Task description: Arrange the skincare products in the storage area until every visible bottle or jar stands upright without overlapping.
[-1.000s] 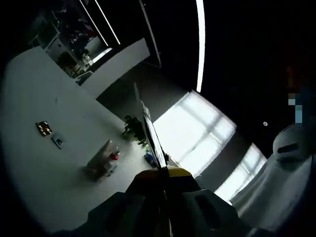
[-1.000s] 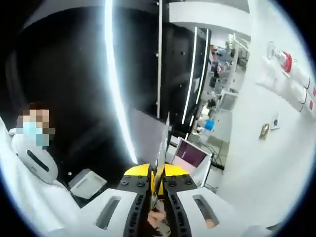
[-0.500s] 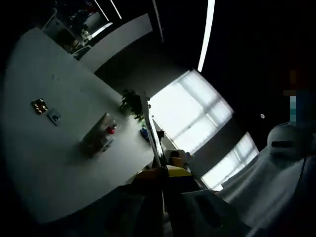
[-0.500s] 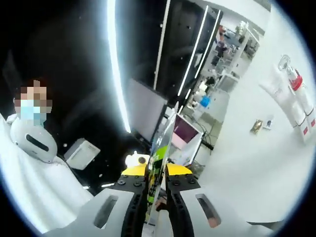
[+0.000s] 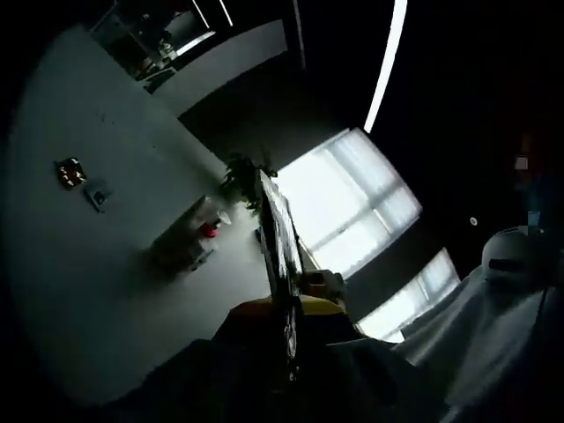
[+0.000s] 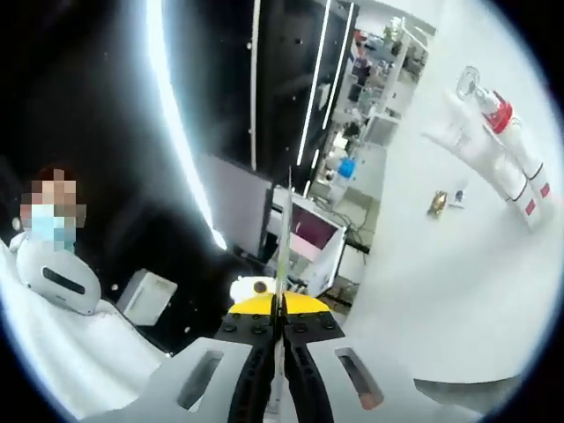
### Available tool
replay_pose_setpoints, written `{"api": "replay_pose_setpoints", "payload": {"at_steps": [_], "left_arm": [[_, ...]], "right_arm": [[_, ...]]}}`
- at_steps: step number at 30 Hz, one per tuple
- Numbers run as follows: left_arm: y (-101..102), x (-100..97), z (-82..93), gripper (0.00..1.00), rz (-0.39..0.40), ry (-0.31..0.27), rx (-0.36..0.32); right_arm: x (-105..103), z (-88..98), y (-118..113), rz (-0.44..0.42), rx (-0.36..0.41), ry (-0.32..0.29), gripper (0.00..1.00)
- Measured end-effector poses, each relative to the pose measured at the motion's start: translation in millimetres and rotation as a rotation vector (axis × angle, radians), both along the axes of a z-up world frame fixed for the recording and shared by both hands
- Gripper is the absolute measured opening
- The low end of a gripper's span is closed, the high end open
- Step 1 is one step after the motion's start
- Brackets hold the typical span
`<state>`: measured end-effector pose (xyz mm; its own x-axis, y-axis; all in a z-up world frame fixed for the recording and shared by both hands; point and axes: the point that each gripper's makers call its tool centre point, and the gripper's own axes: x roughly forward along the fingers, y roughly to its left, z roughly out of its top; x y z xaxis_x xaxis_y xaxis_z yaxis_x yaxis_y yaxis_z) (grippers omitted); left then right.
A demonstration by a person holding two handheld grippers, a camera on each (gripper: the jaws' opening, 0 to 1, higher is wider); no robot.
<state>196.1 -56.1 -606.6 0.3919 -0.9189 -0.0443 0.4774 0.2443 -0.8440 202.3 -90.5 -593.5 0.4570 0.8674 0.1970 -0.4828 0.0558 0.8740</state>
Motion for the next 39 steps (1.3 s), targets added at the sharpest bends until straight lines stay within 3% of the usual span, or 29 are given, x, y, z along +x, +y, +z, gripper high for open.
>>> {"api": "replay_pose_setpoints", "payload": {"at_steps": [4, 12, 17, 21, 25, 28, 39], "left_arm": [[-3, -2.3, -13.7, 0.13, 0.019, 0.031, 0.018], [-10, -7.5, -38.8, 0.08, 0.037, 0.136, 0.014], [-9, 2.6, -50.0, 0.07, 0.085, 0.186, 0.015], [-6, 13.9, -56.4, 0.00, 0.132, 0.213, 0.016], [-4, 19.2, -66.3, 0.00, 0.154, 0.213, 0.074], [-3, 21.9, -71.2, 0.00, 0.158, 0.222, 0.077], [-6, 31.5, -79.5, 0.00, 0.139, 0.221, 0.071]], "right_arm": [[7, -15.6, 2, -0.010, -0.001, 0.066, 0.01], [20, -37.4, 1, -0.019, -0.005, 0.145, 0.01], [28, -50.7, -1, -0.041, -0.029, 0.186, 0.01], [34, -65.0, -3, -0.059, -0.061, 0.214, 0.02], [40, -75.4, -1, -0.066, -0.099, 0.238, 0.02], [43, -79.8, 0, -0.065, -0.134, 0.235, 0.02], [50, -100.7, -5, -0.093, -0.281, 0.128, 0.11]]}}
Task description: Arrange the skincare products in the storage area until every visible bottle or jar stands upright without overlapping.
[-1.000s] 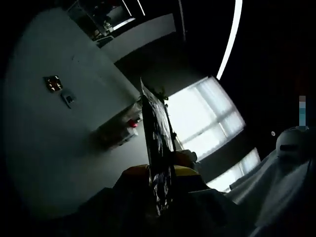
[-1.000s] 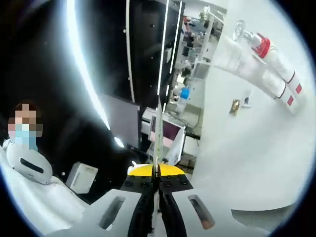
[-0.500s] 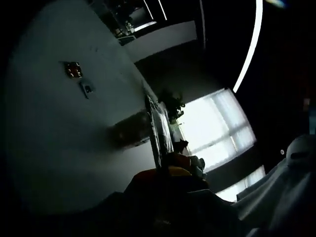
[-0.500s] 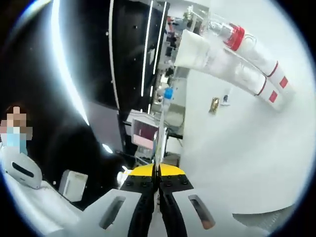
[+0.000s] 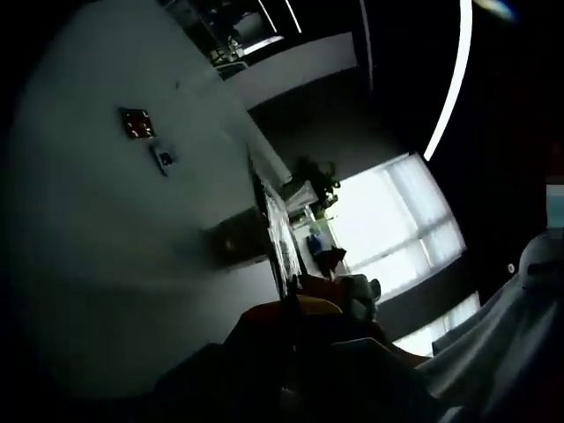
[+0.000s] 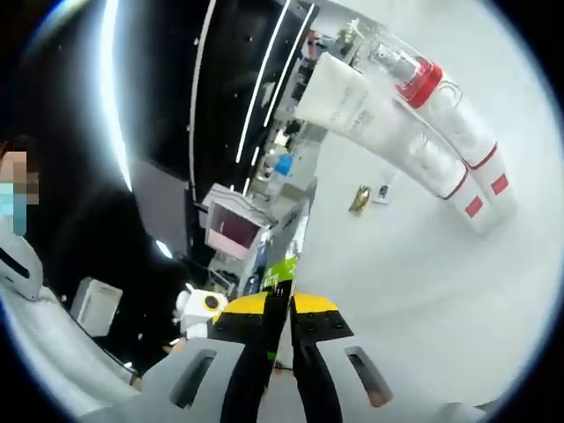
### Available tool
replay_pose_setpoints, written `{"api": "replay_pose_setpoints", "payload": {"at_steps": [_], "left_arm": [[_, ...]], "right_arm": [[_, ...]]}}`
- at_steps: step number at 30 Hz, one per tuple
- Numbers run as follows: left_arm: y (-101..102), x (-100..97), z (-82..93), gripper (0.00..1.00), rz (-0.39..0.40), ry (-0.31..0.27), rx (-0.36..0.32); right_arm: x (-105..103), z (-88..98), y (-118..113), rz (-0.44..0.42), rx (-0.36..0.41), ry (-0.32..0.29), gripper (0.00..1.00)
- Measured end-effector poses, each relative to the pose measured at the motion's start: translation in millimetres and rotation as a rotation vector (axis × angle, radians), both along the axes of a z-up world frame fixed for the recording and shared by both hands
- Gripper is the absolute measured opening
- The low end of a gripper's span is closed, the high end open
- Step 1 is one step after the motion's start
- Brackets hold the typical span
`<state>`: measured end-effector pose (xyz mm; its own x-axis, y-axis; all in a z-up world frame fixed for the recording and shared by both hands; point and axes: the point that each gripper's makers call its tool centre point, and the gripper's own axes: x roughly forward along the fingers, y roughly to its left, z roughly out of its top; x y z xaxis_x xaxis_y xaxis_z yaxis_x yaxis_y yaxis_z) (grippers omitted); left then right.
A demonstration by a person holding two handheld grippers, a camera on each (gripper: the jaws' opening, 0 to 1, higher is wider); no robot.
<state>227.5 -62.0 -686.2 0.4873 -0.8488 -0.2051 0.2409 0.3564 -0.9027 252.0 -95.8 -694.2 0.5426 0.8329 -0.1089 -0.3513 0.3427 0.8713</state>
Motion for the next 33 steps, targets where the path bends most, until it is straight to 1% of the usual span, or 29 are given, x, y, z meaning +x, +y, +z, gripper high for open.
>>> {"api": "replay_pose_setpoints", "payload": {"at_steps": [6, 13, 19, 23, 26, 33], "left_arm": [[-1, 6.0, -4.8, 0.00, 0.001, 0.016, -0.008], [-7, 12.9, -16.5, 0.00, -0.013, 0.025, 0.019], [-11, 20.5, -28.0, 0.00, -0.005, 0.042, 0.028], [-13, 23.6, -34.5, 0.00, -0.007, 0.049, 0.038], [-15, 25.5, -39.6, 0.00, -0.008, 0.055, 0.047], [-20, 33.0, -52.8, 0.00, -0.013, 0.056, 0.084]], "right_arm": [[3, -4.9, 2, 0.014, -0.033, -0.025, 0.21], [2, -11.8, 2, 0.042, -0.091, -0.068, 0.35], [3, -18.7, -4, 0.049, -0.126, -0.094, 0.54], [2, -23.5, -7, 0.060, -0.149, -0.092, 0.70], [1, -27.4, -8, 0.067, -0.165, -0.086, 0.80], [-2, -39.4, -15, 0.077, -0.216, -0.074, 0.90]]}}
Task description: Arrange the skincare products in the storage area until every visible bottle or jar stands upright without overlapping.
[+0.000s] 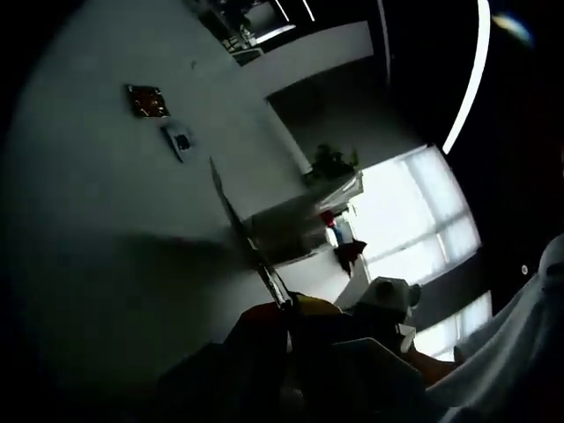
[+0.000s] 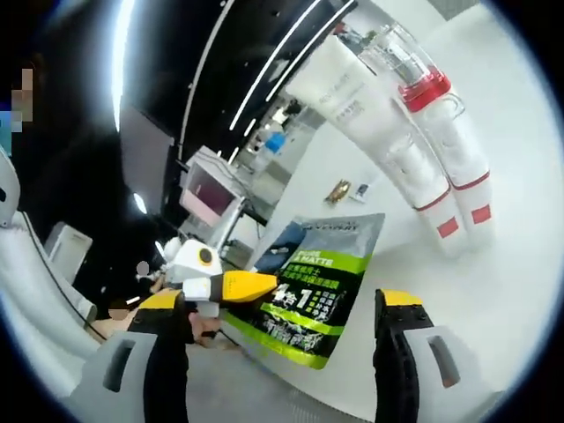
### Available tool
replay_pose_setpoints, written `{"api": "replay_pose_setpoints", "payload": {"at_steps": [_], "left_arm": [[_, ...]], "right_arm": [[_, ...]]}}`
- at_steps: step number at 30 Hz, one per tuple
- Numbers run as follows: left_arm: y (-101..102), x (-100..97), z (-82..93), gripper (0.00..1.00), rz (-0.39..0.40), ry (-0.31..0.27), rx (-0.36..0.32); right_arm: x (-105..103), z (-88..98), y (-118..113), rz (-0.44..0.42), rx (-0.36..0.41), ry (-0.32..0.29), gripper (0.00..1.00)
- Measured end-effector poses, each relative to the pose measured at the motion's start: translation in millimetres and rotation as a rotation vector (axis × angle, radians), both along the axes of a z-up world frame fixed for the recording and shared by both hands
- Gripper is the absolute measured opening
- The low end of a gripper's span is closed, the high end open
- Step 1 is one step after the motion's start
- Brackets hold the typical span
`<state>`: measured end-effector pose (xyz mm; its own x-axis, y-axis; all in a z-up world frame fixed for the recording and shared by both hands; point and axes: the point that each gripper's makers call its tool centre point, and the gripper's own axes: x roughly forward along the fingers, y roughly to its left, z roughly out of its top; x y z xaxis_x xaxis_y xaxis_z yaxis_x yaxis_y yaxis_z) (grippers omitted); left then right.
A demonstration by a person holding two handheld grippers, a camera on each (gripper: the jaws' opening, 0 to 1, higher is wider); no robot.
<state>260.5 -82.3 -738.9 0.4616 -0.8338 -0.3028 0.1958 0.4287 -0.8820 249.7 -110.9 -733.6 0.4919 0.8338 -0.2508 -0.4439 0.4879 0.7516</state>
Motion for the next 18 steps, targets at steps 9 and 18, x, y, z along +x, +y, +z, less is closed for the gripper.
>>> {"api": "replay_pose_setpoints", "payload": {"at_steps": [9, 18], "left_arm": [[-8, 9.5, -20.4, 0.00, -0.007, 0.009, 0.060], [-13, 14.3, -39.6, 0.00, -0.016, 0.012, 0.133]], "right_arm": [[-5, -10.7, -11, -0.009, -0.095, -0.003, 0.99], [-7, -15.0, -30, 0.026, -0.220, -0.034, 0.99]]}}
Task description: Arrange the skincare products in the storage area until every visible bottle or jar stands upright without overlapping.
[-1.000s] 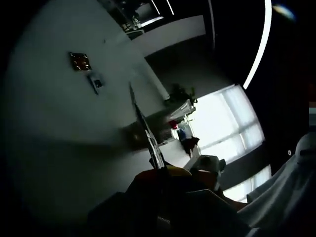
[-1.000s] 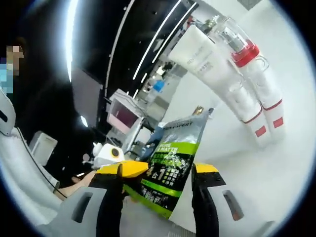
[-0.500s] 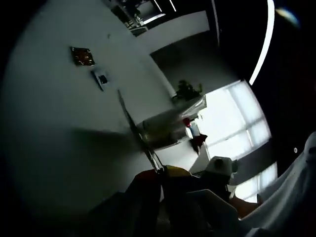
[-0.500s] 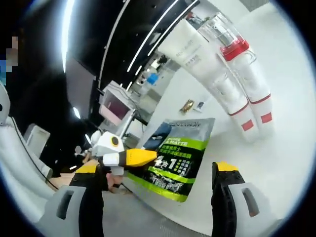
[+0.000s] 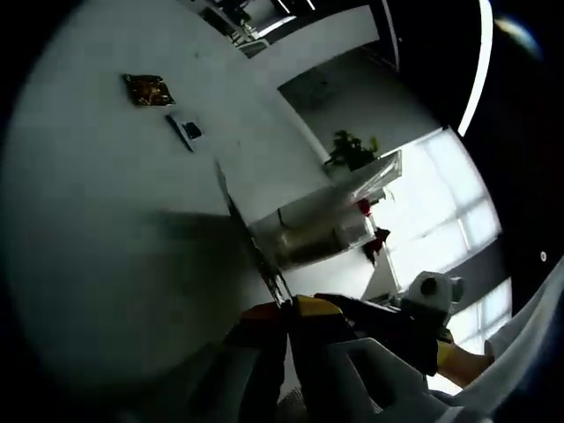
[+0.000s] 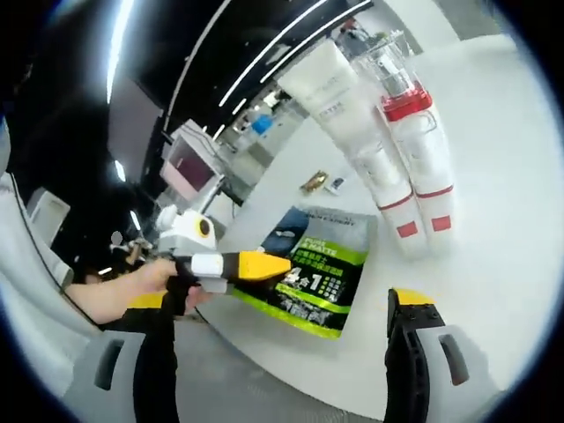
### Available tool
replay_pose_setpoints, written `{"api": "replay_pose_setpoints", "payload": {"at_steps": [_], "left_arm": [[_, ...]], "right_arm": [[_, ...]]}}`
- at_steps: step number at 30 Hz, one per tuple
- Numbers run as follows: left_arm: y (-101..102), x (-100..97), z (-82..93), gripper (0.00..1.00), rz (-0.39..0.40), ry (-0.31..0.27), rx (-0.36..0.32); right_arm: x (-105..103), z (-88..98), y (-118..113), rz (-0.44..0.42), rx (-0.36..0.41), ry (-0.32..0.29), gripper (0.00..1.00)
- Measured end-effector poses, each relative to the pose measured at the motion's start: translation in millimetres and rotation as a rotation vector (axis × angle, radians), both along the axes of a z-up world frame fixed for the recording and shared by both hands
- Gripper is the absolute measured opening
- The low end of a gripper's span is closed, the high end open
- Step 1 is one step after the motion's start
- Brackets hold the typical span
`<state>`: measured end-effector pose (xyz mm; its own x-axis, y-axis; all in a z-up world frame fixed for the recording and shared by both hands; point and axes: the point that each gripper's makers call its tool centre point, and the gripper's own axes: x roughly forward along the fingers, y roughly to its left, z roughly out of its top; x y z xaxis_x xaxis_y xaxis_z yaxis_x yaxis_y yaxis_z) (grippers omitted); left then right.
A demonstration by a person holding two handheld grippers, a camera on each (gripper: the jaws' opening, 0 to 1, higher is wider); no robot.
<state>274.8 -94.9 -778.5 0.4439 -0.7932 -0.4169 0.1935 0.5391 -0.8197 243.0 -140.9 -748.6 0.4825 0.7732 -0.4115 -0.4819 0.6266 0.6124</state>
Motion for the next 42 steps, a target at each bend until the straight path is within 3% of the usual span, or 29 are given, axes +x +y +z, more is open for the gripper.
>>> {"api": "replay_pose_setpoints", "payload": {"at_steps": [7, 12, 19, 24, 32, 33, 37, 42], "left_arm": [[-1, 3.0, -16.4, 0.00, 0.005, 0.028, 0.062], [0, 5.8, -22.8, 0.06, 0.012, 0.035, 0.094], [7, 10.8, -33.4, 0.18, -0.004, 0.002, 0.209], [8, 14.4, -31.1, 0.22, -0.041, -0.042, 0.269], [12, 13.2, -25.9, 0.42, -0.189, -0.209, 0.513], [17, 13.1, -31.3, 0.45, -0.212, -0.217, 0.555], [18, 7.8, -33.8, 0.50, -0.261, -0.234, 0.620], [25, 12.4, -35.1, 0.52, -0.306, -0.308, 0.726]], "right_arm": [[8, -9.7, -26, -0.008, -0.141, -0.028, 0.99], [11, -14.3, -37, -0.048, -0.157, -0.021, 0.99], [15, -14.4, -42, -0.066, -0.157, -0.022, 0.99], [16, -14.2, -45, -0.072, -0.155, -0.020, 0.99], [17, -14.7, -47, -0.085, -0.147, -0.015, 0.99], [17, -15.0, -47, -0.084, -0.147, -0.015, 0.99], [17, -15.2, -47, -0.086, -0.144, -0.013, 0.99], [18, -14.9, -47, -0.093, -0.137, -0.010, 0.99]]}}
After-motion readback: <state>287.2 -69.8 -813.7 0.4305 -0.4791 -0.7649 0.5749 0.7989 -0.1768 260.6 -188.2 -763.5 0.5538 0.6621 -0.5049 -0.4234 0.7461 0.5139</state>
